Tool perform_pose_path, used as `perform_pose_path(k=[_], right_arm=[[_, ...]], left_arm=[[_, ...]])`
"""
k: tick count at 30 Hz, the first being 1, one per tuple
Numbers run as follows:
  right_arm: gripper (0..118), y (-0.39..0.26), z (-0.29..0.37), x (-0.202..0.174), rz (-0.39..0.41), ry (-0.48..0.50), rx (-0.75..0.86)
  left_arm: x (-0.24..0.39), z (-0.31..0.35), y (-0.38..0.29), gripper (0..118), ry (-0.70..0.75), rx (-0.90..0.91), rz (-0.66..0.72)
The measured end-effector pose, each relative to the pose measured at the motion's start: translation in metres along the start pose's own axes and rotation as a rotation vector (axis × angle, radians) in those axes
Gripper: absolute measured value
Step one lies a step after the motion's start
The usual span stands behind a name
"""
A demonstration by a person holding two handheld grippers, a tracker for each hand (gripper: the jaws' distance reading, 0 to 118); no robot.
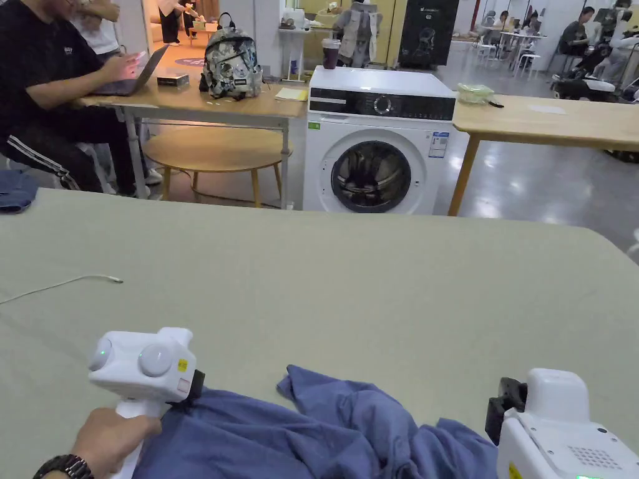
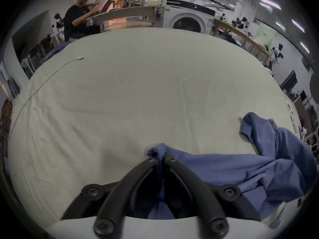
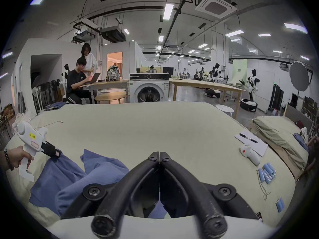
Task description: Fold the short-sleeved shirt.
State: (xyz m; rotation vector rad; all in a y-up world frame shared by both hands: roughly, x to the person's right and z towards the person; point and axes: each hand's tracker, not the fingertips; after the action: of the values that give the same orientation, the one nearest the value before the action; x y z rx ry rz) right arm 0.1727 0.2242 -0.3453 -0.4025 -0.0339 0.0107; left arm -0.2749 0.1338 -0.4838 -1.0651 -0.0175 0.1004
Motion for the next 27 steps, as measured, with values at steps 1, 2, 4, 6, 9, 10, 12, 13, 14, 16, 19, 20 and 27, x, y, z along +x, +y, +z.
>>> perform_pose_path(k=[1, 2, 4, 6, 9, 10, 12, 13, 14, 16, 19, 20, 27], right_arm=[[0, 0.0, -0.001, 0.003, -0.003, 0.0, -0.005], [0, 0.0, -0.002, 0.007, -0.007, -0.003, -0.011], [0, 0.003, -0.008, 0.015, -0.029, 0.006, -0.038], [0, 0.008, -0.023, 0.024, -0.046, 0.037, -0.141], [0, 0.009, -0.05, 0.03, -0.043, 0.07, -0.299], [0, 0.008, -0.059, 0.031, -0.045, 0.077, -0.343], [1, 0.001, -0.079, 0.032, -0.035, 0.083, -0.432], [12, -0.003, -0.089, 0.032, -0.031, 0.089, -0.464], [34, -0.007, -0.098, 0.032, -0.027, 0.077, -0.498], [64, -0.016, -0.112, 0.031, -0.007, 0.042, -0.561], [64, -0.028, -0.129, 0.032, -0.004, 0.022, -0.625], [64, -0.032, -0.135, 0.033, -0.015, 0.023, -0.669], [31, -0.048, -0.144, 0.034, -0.109, 0.041, -0.704]], left_arm=[[-0.002, 0.004, 0.0, 0, -0.006, 0.003, 0.003], [-0.007, 0.006, 0.001, 0, -0.021, 0.022, 0.008], [-0.01, 0.021, 0.0, 0, -0.038, 0.07, 0.021], [-0.013, 0.044, -0.003, 0, -0.078, 0.122, 0.041], [-0.017, 0.068, -0.012, 0, -0.129, 0.173, 0.055], [-0.016, 0.076, -0.015, 0, -0.111, 0.184, 0.045], [-0.016, 0.09, -0.025, 0, -0.109, 0.219, 0.022], [-0.016, 0.095, -0.028, 0, -0.107, 0.224, 0.016], [-0.01, 0.102, -0.034, 0, -0.108, 0.225, 0.012], [-0.008, 0.111, -0.043, 0, -0.102, 0.237, 0.003], [-0.007, 0.118, -0.053, 0, -0.096, 0.25, 0.006], [-0.008, 0.12, -0.056, 0, -0.103, 0.255, 0.021], [-0.003, 0.128, -0.07, 0, -0.094, 0.258, 0.036]])
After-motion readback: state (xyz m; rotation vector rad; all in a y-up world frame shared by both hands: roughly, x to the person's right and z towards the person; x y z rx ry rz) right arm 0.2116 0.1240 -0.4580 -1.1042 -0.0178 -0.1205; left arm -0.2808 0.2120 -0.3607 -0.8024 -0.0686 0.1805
